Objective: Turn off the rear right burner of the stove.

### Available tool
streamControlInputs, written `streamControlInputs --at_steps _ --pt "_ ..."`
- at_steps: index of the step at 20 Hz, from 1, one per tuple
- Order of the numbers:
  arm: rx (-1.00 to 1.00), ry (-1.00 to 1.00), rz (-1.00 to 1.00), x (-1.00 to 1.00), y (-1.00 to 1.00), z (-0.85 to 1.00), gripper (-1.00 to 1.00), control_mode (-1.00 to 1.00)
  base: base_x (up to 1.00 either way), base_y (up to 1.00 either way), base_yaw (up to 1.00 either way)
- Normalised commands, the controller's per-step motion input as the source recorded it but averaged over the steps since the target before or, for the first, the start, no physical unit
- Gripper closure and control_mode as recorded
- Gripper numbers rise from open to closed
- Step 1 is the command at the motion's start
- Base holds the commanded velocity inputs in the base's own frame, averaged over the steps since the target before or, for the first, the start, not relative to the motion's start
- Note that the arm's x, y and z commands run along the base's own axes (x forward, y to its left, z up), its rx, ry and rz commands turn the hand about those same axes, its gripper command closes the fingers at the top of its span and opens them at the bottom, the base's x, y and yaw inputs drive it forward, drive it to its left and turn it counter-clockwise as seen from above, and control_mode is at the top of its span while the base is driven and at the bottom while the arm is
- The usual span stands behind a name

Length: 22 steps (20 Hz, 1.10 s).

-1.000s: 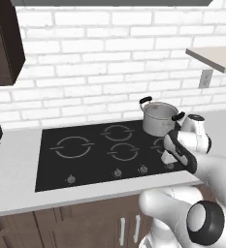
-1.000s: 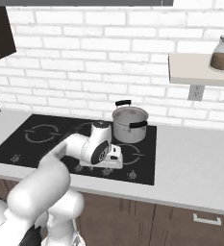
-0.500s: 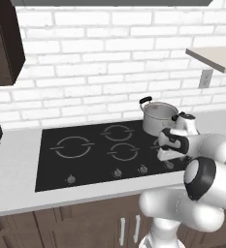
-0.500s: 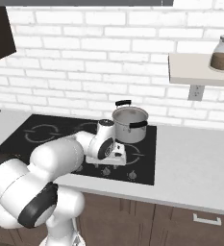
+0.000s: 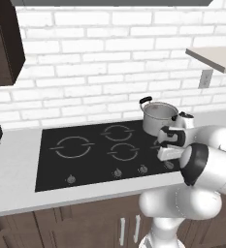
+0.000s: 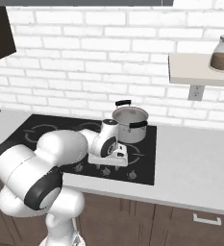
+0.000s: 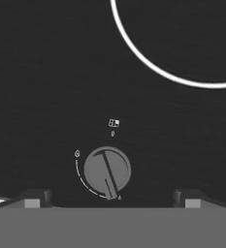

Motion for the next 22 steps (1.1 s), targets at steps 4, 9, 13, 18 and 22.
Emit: streamControlInputs --at_steps 4,9,13,18,22 --pt "0.00 0.00 0.00 -0.16 0.00 -0.14 -1.00 -1.00 0.00 0.00 0.00" --pt "0.00 0.00 0.00 -0.02 0.11 -0.03 -1.00 -1.00 0.00 0.00 0.00" --pt "0.00 0.00 0.00 0.02 0.07 -0.11 -1.00 -1.00 0.00 0.00 0.00" --pt "0.00 0.00 0.00 0.00 0.00 -0.05 -1.00 -1.00 0.00 0.00 0.00" --pt "0.00 0.00 0.00 0.02 0.00 -0.02 -1.00 -1.00 0.00 0.00 0.00"
